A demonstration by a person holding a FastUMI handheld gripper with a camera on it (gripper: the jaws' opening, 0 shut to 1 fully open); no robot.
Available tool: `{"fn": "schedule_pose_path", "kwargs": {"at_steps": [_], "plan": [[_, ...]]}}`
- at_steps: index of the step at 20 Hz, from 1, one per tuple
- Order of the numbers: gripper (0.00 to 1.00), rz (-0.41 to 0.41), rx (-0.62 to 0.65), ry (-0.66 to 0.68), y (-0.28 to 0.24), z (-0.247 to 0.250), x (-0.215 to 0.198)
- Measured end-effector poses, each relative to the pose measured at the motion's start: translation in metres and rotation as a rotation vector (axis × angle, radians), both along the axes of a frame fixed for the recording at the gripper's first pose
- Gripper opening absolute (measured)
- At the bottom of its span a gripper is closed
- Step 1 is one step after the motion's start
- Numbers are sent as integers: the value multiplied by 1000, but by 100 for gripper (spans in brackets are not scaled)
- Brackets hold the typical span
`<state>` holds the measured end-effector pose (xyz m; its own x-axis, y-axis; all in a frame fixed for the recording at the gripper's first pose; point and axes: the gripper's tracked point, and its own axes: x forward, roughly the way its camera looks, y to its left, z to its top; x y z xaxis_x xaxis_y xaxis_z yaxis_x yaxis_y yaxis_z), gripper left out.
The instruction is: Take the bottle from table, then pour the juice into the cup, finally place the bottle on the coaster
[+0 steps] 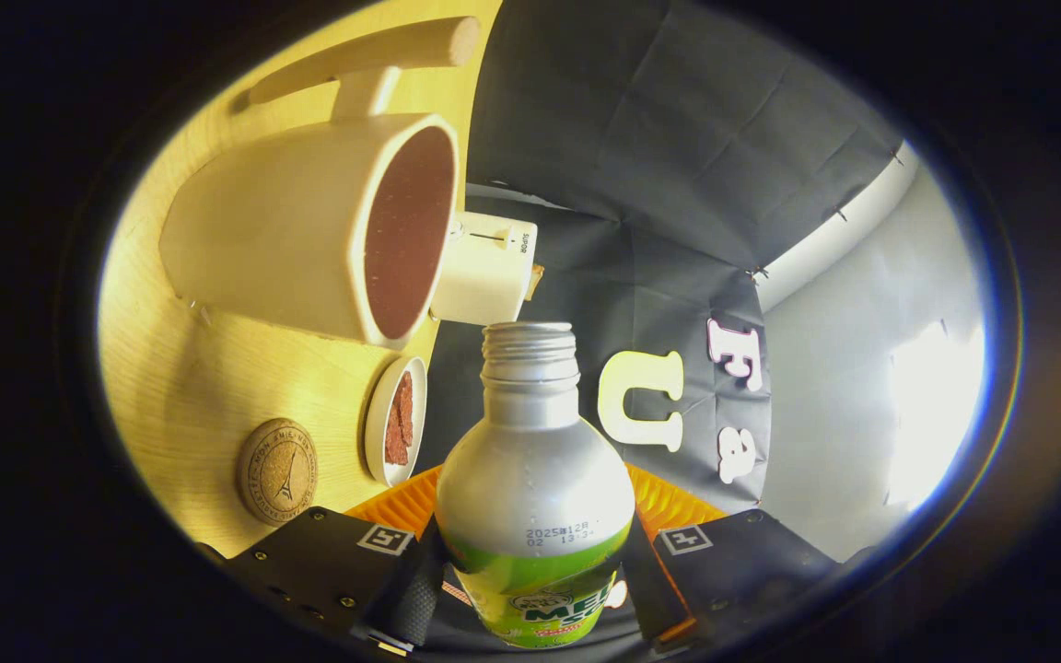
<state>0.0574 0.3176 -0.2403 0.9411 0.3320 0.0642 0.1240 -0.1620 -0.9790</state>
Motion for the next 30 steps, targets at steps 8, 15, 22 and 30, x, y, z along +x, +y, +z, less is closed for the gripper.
{"fn": "schedule_pose_path", "kwargs": {"at_steps": [8, 15, 22, 30], "plan": [[82, 10, -39, -25, 0, 4, -3], [82, 25, -61, -36, 4, 9, -7], [82, 35, -98, -45, 10, 19, -15], [82, 33, -132, -59, 16, 21, -10]]}}
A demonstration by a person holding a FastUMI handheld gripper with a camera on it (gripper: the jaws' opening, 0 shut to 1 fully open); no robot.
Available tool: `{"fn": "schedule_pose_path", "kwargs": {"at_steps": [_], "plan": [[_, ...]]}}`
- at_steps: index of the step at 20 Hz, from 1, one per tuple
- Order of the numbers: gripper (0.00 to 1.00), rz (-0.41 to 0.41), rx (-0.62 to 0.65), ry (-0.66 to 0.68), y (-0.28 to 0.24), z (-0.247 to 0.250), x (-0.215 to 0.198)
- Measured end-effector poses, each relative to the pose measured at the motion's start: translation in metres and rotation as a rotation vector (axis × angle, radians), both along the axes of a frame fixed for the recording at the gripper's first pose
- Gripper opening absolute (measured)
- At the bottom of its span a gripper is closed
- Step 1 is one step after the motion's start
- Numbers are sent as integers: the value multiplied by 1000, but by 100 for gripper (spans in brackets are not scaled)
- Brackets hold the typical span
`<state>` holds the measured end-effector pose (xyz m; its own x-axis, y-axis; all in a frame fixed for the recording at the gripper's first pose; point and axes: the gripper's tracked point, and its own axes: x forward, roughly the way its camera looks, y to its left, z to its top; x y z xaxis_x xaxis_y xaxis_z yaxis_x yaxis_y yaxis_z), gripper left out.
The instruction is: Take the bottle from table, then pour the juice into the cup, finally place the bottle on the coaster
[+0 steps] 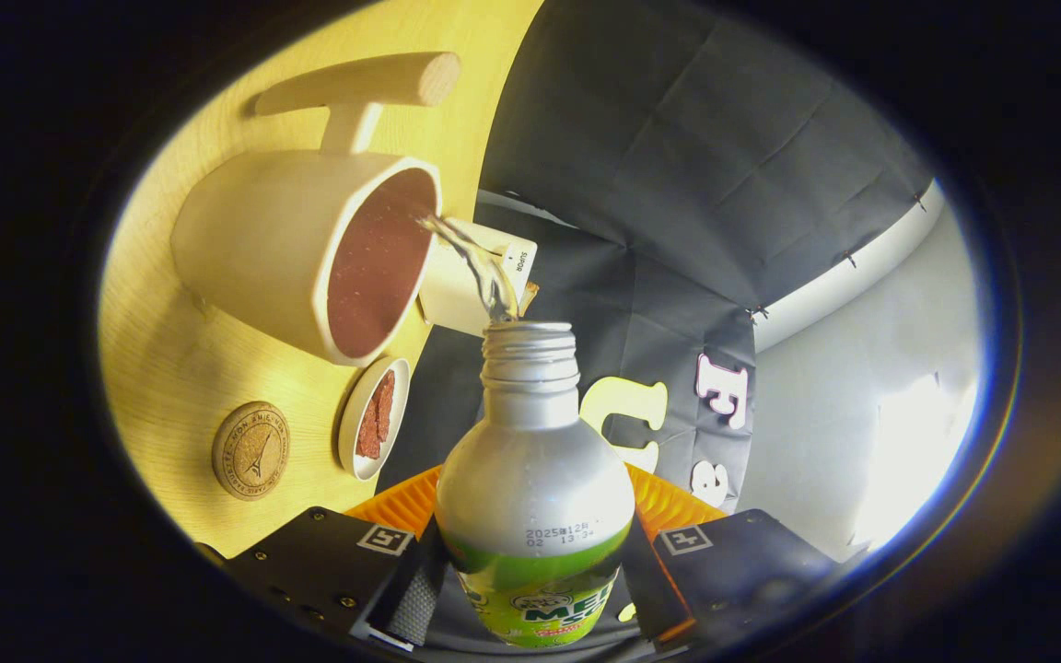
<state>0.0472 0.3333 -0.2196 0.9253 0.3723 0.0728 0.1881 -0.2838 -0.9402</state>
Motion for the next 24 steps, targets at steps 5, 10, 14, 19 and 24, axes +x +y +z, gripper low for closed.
{"fn": "schedule_pose_path", "kwargs": {"at_steps": [5, 10, 14, 19, 24], "plan": [[82, -7, -31, -10, -5, 0, 2], [82, -4, -52, -31, -3, 6, -3], [82, -7, -62, -21, 0, 6, -3], [82, -11, -94, -13, 2, 4, -2], [82, -20, -113, -20, 1, 4, 1]]}}
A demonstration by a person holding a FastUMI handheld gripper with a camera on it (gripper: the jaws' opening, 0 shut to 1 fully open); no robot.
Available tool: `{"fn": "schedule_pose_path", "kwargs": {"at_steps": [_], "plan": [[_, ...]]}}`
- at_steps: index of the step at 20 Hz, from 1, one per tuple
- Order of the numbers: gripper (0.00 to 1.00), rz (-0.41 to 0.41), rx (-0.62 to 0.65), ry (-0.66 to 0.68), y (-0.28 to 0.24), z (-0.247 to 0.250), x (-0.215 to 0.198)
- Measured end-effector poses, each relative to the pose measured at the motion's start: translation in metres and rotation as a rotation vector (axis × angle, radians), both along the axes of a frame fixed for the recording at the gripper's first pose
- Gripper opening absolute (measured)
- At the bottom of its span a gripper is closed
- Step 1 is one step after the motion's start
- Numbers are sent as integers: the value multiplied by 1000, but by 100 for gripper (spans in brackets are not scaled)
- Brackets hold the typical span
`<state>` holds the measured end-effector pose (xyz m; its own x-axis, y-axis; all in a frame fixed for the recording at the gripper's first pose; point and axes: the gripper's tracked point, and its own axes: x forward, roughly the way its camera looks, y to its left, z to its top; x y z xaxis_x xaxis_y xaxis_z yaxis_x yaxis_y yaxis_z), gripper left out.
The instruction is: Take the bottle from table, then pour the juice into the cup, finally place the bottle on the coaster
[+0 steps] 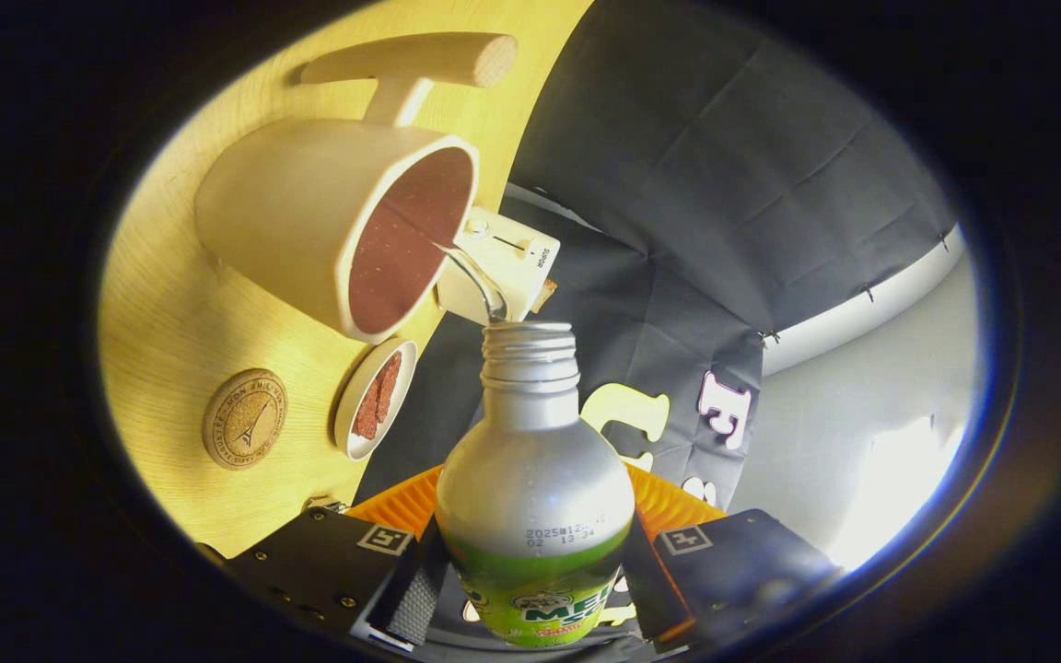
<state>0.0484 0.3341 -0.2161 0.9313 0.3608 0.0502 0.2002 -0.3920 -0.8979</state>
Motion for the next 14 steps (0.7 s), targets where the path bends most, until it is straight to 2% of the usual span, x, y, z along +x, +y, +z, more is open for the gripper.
{"fn": "schedule_pose_path", "kwargs": {"at_steps": [14], "plan": [[82, 7, -100, -18, 2, -15, 4]]}}
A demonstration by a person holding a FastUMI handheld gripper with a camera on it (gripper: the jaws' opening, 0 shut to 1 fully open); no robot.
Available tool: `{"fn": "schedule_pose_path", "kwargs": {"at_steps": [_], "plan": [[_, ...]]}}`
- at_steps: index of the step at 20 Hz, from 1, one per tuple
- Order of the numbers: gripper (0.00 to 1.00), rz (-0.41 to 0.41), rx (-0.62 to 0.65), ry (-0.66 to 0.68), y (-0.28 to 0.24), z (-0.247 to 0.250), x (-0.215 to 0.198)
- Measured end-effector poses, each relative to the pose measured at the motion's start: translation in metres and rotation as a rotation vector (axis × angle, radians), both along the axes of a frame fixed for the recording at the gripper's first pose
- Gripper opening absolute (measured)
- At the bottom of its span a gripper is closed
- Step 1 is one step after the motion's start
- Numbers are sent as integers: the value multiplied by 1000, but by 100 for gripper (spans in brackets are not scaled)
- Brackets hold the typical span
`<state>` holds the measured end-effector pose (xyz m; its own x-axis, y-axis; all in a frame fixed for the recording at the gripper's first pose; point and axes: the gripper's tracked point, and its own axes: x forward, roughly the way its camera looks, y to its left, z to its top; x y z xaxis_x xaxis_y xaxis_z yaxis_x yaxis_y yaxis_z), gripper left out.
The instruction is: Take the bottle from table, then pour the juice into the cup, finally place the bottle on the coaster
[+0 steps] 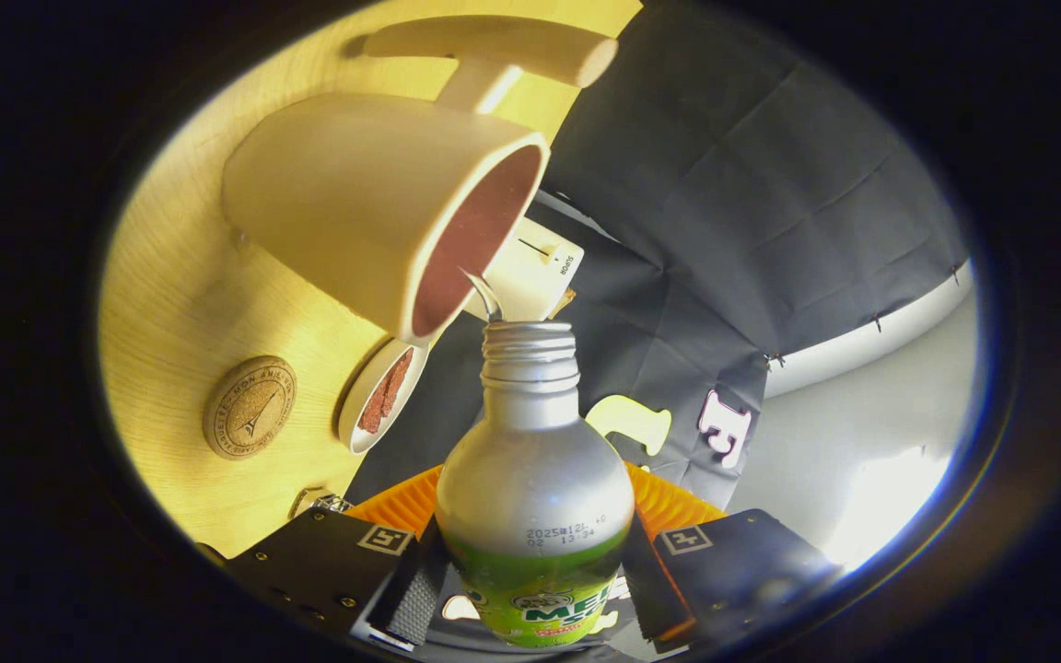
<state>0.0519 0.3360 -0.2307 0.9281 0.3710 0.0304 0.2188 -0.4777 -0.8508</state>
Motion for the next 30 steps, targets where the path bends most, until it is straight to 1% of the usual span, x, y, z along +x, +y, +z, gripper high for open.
{"fn": "schedule_pose_path", "kwargs": {"at_steps": [7, 14, 20, 26, 30], "plan": [[82, 10, -18, 9, 6, -8, -3], [82, 1, -34, 15, 12, -13, -4], [82, 0, -18, 30, 17, -21, -8], [82, 1, -15, 17, 20, -17, -9], [82, -7, 11, 18, 15, -13, -13]]}}
